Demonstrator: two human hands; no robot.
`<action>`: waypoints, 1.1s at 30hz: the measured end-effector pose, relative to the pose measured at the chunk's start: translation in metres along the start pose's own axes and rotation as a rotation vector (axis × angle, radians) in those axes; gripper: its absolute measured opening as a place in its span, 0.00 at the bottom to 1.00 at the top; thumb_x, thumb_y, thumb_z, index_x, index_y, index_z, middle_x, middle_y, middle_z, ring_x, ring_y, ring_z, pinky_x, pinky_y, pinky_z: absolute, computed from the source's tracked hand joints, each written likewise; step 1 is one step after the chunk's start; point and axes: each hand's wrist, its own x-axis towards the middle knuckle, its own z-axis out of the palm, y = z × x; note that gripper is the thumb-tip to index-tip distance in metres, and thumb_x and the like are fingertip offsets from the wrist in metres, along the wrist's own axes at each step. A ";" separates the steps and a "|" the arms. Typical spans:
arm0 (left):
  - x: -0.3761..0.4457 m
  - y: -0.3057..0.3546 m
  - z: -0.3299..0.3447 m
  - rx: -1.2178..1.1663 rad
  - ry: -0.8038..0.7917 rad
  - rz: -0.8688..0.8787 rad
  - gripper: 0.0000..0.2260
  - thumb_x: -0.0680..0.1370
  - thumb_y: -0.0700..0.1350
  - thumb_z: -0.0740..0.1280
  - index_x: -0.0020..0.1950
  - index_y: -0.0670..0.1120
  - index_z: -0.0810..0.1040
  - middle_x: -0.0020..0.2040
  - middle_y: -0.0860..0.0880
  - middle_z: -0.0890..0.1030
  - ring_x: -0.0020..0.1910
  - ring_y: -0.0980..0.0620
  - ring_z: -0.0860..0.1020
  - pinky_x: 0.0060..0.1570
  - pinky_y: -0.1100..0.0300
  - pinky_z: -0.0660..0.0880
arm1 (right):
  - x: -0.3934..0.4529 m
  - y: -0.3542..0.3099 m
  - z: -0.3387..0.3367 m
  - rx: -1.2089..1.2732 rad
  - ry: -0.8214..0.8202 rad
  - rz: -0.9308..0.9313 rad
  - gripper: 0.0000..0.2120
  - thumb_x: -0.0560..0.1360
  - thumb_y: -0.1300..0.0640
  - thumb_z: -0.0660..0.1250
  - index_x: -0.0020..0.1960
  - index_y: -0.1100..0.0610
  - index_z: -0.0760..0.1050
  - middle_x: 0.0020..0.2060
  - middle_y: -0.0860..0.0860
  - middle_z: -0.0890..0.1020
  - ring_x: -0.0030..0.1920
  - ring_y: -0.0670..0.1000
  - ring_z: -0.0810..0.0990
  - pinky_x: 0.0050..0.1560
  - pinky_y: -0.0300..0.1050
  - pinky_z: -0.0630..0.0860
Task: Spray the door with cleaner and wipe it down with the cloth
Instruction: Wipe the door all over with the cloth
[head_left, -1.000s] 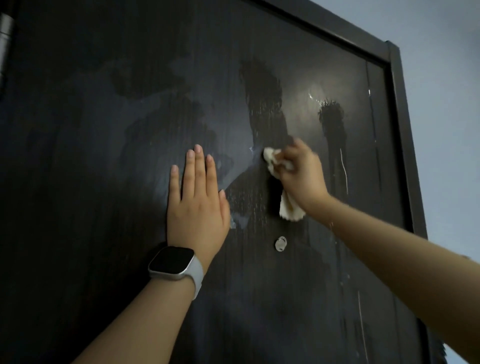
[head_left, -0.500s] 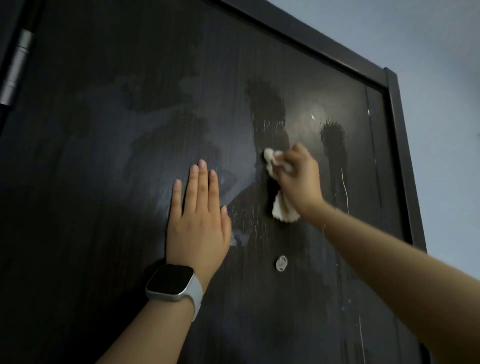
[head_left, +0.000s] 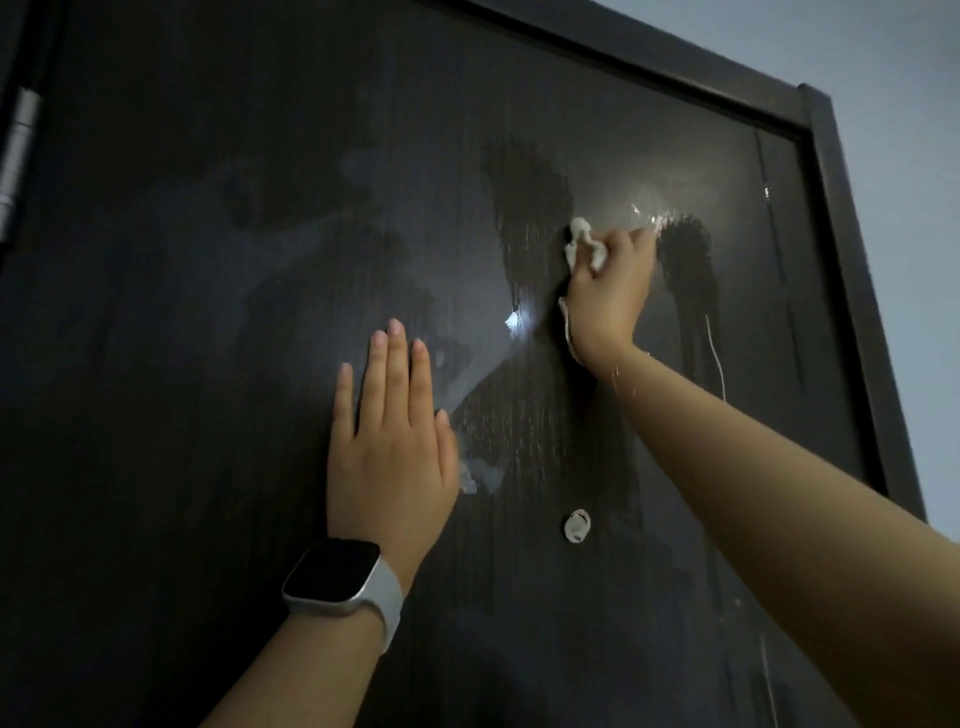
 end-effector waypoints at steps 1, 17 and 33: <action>-0.001 0.001 0.000 0.007 -0.008 -0.002 0.26 0.81 0.48 0.52 0.78 0.38 0.57 0.79 0.39 0.55 0.78 0.43 0.54 0.76 0.43 0.52 | -0.019 -0.001 -0.003 0.001 -0.060 -0.092 0.06 0.74 0.66 0.61 0.48 0.64 0.76 0.52 0.57 0.72 0.51 0.55 0.75 0.55 0.45 0.73; 0.076 -0.079 -0.030 0.121 0.049 0.064 0.22 0.83 0.47 0.52 0.75 0.42 0.65 0.76 0.41 0.64 0.74 0.42 0.64 0.71 0.44 0.60 | -0.004 -0.026 0.010 -0.114 -0.181 -0.210 0.12 0.68 0.72 0.58 0.51 0.66 0.73 0.54 0.64 0.71 0.53 0.63 0.72 0.55 0.55 0.71; 0.073 -0.087 -0.023 0.067 0.089 -0.099 0.24 0.83 0.46 0.53 0.78 0.42 0.58 0.80 0.43 0.53 0.79 0.46 0.51 0.77 0.44 0.46 | -0.010 -0.032 0.017 0.075 -0.260 -0.607 0.08 0.72 0.68 0.60 0.48 0.61 0.75 0.45 0.62 0.74 0.47 0.61 0.74 0.48 0.51 0.71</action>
